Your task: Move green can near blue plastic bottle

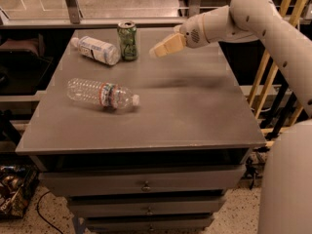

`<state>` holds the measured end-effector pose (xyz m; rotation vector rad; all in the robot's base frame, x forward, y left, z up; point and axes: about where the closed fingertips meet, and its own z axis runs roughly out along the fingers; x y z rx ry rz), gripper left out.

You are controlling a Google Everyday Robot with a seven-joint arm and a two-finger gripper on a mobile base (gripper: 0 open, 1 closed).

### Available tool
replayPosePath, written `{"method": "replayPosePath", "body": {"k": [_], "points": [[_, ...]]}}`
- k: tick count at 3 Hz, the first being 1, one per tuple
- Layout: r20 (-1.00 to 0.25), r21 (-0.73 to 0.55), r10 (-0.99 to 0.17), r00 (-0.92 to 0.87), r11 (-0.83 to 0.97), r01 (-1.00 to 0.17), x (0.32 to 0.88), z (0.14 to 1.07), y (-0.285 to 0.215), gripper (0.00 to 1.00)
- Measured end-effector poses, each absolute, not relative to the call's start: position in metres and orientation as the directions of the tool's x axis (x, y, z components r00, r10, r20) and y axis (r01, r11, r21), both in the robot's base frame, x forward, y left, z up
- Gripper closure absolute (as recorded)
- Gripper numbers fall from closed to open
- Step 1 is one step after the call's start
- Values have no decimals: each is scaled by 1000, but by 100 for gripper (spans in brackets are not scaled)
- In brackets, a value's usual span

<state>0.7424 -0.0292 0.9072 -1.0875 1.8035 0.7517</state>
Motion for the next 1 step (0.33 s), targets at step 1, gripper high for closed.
{"method": "replayPosePath", "body": {"k": [1], "points": [[-896, 62, -372, -244, 439, -896, 739, 903, -35, 0]]}}
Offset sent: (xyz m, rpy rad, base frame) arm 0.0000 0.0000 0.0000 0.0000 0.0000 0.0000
